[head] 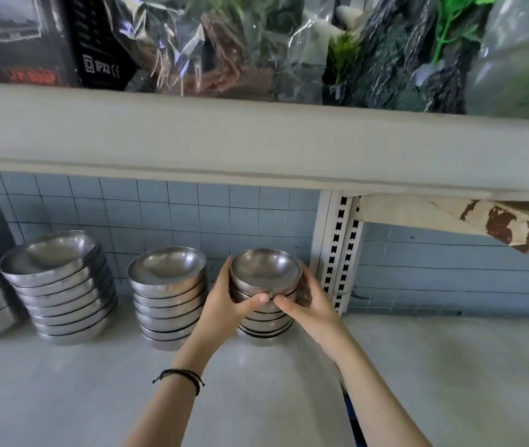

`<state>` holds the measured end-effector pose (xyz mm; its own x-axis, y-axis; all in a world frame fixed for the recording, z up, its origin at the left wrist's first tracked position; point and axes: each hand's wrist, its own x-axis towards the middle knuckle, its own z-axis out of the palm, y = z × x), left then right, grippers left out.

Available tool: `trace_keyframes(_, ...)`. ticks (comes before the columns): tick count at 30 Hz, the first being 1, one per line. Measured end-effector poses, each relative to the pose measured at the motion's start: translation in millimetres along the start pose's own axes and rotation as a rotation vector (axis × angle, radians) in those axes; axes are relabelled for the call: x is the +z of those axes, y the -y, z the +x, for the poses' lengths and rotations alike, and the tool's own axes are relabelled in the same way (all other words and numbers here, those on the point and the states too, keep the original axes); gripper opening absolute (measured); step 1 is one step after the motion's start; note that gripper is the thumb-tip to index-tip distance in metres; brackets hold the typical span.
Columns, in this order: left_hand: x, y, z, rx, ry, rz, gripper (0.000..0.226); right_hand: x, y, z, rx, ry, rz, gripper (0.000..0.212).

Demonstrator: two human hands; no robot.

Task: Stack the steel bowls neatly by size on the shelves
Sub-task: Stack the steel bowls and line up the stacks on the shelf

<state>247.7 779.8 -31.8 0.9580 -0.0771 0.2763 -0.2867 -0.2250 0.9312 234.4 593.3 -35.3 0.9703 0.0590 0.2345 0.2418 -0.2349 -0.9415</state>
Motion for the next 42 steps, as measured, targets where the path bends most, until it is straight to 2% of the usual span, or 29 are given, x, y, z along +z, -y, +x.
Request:
trace_keyframes(2, 1, -1, 1, 0.022, -0.03, 0.01, 0.09, 1, -1, 2, -0.017, -0.015, 0.027, 0.062)
trace_keyframes(6, 0, -1, 6, 0.042, -0.05, 0.008, 0.114, -1, 1, 8, -0.046, -0.016, 0.015, 0.062)
trace_keyframes(12, -2, -2, 12, 0.048, -0.016, 0.032, 0.114, -5, 7, 11, -0.047, 0.006, 0.043, 0.081)
trace_keyframes(17, 0, 2, 8, 0.055, -0.013, 0.005, 0.112, -2, 2, 8, -0.007, 0.031, 0.076, 0.067)
trace_keyframes(21, -1, 4, 8, 0.054, 0.021, -0.002, 0.104, -4, 1, 5, 0.029, 0.054, 0.063, 0.088)
trace_keyframes(26, -8, 12, 6, 0.027, 0.063, -0.023, 0.119, -11, 0, 3, 0.068, 0.093, 0.006, 0.098)
trace_keyframes(30, -6, 14, 4, 0.035, 0.066, -0.042, 0.094, -8, 2, 2, 0.096, 0.115, -0.014, 0.092)
trace_keyframes(32, -5, 15, 4, 0.048, 0.072, -0.058, 0.089, -7, 1, 2, 0.101, 0.106, -0.021, 0.093)
trace_keyframes(34, -8, 18, 6, 0.056, 0.095, -0.049, 0.094, -7, -1, 3, 0.103, 0.103, -0.036, 0.097)
trace_keyframes(38, -12, 25, 6, 0.021, 0.148, -0.003, 0.12, -7, -5, 2, 0.089, 0.093, -0.055, 0.104)
trace_keyframes(42, -12, 27, 6, 0.023, 0.134, 0.015, 0.122, -7, -6, 2, 0.069, 0.086, -0.049, 0.104)
